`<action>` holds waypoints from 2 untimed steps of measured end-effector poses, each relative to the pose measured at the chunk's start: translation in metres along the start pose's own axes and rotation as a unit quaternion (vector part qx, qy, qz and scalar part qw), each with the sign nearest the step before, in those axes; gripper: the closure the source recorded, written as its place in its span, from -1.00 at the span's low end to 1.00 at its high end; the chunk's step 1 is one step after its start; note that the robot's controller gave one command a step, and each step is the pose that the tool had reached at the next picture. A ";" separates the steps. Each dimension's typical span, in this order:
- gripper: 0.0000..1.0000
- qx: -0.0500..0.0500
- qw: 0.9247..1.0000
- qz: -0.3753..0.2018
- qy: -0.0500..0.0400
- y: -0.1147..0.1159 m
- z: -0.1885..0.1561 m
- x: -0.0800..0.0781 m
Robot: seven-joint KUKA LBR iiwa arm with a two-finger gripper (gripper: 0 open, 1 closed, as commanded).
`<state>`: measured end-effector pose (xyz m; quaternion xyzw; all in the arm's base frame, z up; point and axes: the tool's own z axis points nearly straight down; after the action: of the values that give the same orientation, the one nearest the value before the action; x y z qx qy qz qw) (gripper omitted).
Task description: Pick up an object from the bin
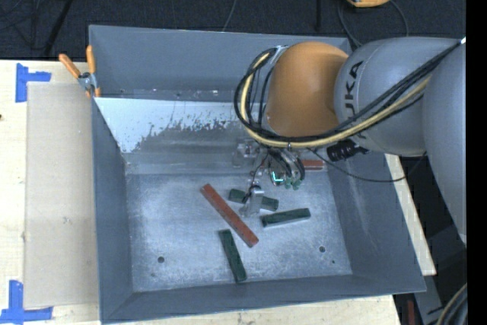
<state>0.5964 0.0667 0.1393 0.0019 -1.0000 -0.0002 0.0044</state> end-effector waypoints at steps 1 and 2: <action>-1.00 0.001 0.967 -0.253 -0.005 -0.020 0.019 -0.017; -1.00 0.000 0.984 -0.179 -0.002 -0.046 0.070 0.000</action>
Offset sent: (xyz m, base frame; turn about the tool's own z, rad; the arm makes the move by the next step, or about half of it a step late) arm 0.0164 -0.0194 -0.0178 -0.5131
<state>0.5961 0.0207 0.0695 0.1809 -0.9835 -0.0013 0.0021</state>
